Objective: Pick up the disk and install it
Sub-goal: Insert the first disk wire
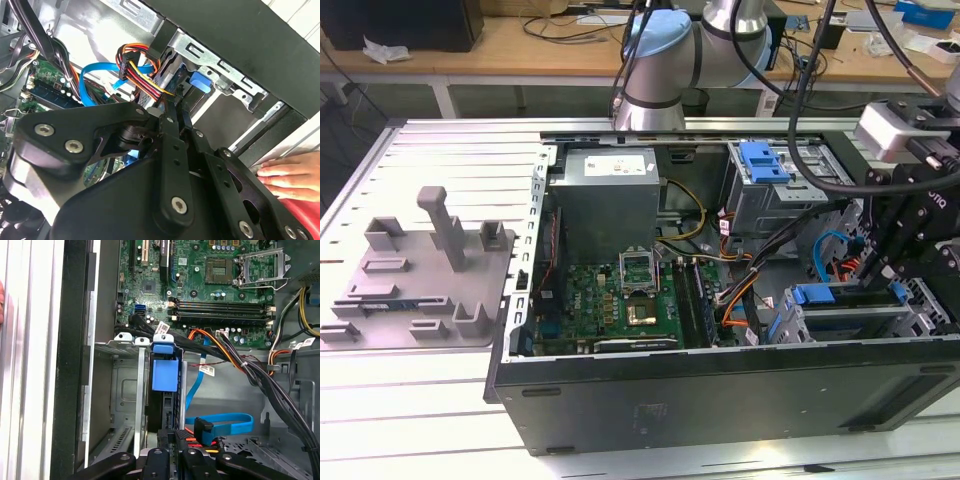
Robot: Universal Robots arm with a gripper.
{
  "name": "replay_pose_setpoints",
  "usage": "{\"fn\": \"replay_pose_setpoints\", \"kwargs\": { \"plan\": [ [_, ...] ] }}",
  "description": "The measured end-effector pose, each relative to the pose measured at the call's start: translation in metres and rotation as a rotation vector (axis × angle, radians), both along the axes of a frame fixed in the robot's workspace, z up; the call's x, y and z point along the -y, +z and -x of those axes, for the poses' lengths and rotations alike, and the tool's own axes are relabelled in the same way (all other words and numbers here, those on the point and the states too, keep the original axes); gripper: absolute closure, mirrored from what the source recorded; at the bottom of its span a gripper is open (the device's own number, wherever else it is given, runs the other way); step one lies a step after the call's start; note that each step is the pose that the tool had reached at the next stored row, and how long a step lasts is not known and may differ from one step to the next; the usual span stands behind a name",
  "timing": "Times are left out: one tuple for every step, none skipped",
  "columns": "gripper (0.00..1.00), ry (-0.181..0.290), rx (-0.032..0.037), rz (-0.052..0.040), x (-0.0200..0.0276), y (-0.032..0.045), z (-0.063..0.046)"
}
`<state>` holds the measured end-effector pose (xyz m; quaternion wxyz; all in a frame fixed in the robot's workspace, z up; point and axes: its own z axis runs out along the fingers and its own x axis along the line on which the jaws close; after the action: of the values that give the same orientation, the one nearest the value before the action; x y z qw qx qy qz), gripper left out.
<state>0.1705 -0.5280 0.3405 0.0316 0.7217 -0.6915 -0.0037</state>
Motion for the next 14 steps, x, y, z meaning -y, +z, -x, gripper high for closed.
{"fn": "replay_pose_setpoints", "kwargs": {
  "plan": [
    [0.84,0.000,0.0000,0.0000,0.0000,0.0000,0.000],
    [0.84,0.000,0.0001,-0.0016,-0.0001,0.0013,0.000],
    [0.84,0.000,0.0003,-0.0021,0.0000,0.0031,0.000],
    [0.84,0.000,0.0010,-0.0010,0.0000,0.0057,0.001],
    [0.84,0.000,0.0023,-0.0004,0.0000,0.0106,0.001],
    [0.84,0.000,0.0026,-0.0002,0.0000,0.0120,0.001],
    [0.84,0.000,0.0028,-0.0004,0.0000,0.0123,0.001],
    [0.84,0.000,0.0028,-0.0004,0.0000,0.0124,0.001],
    [0.84,-0.001,0.0029,-0.0003,0.0000,0.0124,0.001],
    [0.84,-0.002,0.0028,-0.0003,0.0000,0.0124,0.001],
    [0.84,-0.003,0.0029,-0.0001,0.0000,0.0125,0.001],
    [0.84,-0.004,0.0028,0.0000,0.0001,0.0125,0.001],
    [0.84,-0.007,0.0029,0.0000,0.0003,0.0124,0.001],
    [0.84,-0.011,0.0028,-0.0001,0.0005,0.0123,0.001]
  ]
}}
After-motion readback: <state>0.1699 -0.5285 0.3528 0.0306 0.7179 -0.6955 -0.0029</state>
